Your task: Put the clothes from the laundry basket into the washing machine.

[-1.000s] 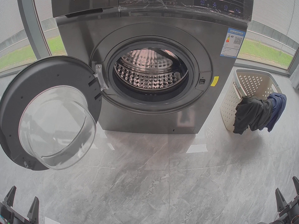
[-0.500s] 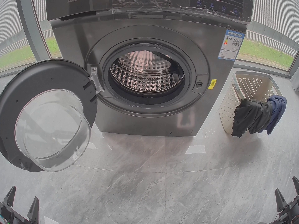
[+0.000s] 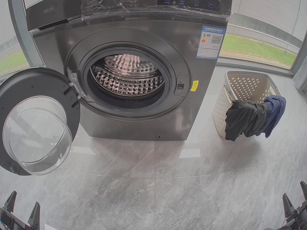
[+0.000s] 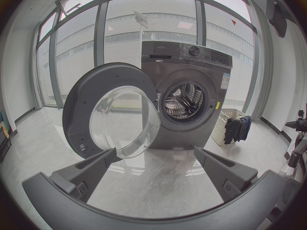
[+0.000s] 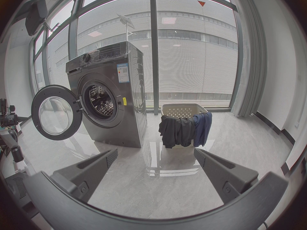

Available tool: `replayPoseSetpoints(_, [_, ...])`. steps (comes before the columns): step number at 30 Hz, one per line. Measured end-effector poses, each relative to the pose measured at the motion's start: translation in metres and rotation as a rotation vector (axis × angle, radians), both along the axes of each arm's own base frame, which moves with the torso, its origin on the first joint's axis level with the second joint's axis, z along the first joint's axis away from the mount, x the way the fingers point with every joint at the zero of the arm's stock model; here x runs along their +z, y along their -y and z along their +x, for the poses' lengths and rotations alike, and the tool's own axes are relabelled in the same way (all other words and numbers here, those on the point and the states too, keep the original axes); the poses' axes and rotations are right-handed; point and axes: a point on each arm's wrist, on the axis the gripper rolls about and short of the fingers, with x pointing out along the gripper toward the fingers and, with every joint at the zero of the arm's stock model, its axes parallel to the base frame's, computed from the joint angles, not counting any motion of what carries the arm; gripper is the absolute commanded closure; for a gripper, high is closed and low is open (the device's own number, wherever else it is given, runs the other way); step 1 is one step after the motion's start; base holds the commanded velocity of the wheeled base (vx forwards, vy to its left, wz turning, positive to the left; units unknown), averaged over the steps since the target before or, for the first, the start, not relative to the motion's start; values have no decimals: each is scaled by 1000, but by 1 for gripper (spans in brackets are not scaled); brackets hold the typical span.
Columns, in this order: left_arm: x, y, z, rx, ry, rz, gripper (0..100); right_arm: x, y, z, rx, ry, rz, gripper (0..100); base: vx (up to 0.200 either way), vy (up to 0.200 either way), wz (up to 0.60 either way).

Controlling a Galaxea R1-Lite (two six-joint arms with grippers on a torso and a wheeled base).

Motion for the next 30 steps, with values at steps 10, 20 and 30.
replayPoseSetpoints(10, [0, 0, 0, 0, 0, 0, 0, 0, 0, 0, 0, 0, 0, 0, 0, -200, 0])
replayPoseSetpoints(20, [0, 0, 0, 0, 0, 0, 0, 0, 0, 0, 1, -1, 0, 0, 0, -200, 0])
replayPoseSetpoints(30, [0, 0, 0, 0, 0, 0, 0, 0, 0, 0, 0, -1, 0, 0, 0, -20, 0])
